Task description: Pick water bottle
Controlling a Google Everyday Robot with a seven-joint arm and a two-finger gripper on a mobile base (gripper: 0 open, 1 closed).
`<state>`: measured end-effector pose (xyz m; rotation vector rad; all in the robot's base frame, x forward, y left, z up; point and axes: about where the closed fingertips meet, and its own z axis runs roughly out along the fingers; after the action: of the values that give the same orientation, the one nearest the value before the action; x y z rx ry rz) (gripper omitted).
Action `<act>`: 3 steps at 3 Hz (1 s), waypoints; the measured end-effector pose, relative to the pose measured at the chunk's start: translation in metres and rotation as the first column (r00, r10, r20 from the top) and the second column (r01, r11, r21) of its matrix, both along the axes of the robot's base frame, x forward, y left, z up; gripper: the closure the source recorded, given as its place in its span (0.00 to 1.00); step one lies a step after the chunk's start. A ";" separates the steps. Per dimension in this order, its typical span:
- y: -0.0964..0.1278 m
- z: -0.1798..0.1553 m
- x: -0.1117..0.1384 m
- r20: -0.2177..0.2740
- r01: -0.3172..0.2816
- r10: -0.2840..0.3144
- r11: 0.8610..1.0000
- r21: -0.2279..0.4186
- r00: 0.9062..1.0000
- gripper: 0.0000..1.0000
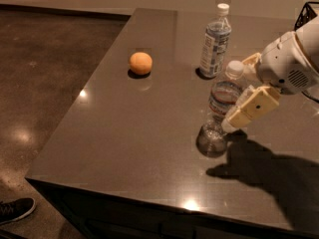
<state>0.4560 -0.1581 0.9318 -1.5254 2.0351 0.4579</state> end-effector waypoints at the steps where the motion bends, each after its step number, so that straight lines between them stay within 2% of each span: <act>1: 0.011 0.001 0.001 -0.015 -0.023 0.023 0.999 0.045 1.000 0.37; 2: 0.020 0.006 0.001 -0.022 -0.037 0.039 0.996 0.081 0.999 0.60; 3: 0.031 0.032 -0.002 0.001 -0.047 0.047 0.992 0.115 0.999 0.85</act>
Offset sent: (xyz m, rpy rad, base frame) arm 0.0020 0.0272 0.0124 0.1268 0.0346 0.0496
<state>0.4544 -0.1266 0.9634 -1.5063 1.9420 0.5850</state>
